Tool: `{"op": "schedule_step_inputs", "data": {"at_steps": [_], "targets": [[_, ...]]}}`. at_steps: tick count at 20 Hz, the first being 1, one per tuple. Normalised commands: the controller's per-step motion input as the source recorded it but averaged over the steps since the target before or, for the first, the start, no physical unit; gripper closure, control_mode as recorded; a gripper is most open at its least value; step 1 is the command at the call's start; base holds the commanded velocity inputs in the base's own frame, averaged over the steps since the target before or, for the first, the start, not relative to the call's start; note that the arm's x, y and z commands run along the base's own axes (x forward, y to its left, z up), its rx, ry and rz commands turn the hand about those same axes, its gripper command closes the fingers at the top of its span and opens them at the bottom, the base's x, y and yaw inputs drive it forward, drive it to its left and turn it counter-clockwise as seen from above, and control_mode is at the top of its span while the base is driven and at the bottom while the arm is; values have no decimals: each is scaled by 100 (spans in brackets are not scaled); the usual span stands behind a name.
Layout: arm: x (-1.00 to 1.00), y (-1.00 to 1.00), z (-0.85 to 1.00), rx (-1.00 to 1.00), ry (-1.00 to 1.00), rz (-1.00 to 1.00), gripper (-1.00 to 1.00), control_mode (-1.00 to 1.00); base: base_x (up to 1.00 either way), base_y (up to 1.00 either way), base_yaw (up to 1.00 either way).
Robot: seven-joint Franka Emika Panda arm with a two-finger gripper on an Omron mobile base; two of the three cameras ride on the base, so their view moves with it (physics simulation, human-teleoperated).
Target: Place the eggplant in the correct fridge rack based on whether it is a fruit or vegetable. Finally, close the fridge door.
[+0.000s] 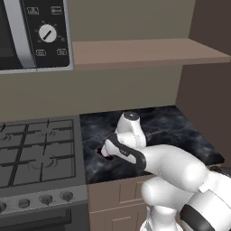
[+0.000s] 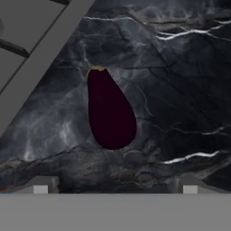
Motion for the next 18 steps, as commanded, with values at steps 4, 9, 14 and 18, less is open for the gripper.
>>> {"op": "schedule_step_inputs", "data": {"at_steps": [4, 9, 14, 18], "targets": [[24, 30, -28, 0, 1, 1, -100, -100, 0, 0, 0], [20, 23, -28, 0, 0, 0, -100, -100, 0, 0, 0], [14, 0, -27, 0, 0, 0, -100, -100, 0, 0, 0], [10, 0, -20, 0, 0, 0, -100, -100, 0, 0, 0]]}}
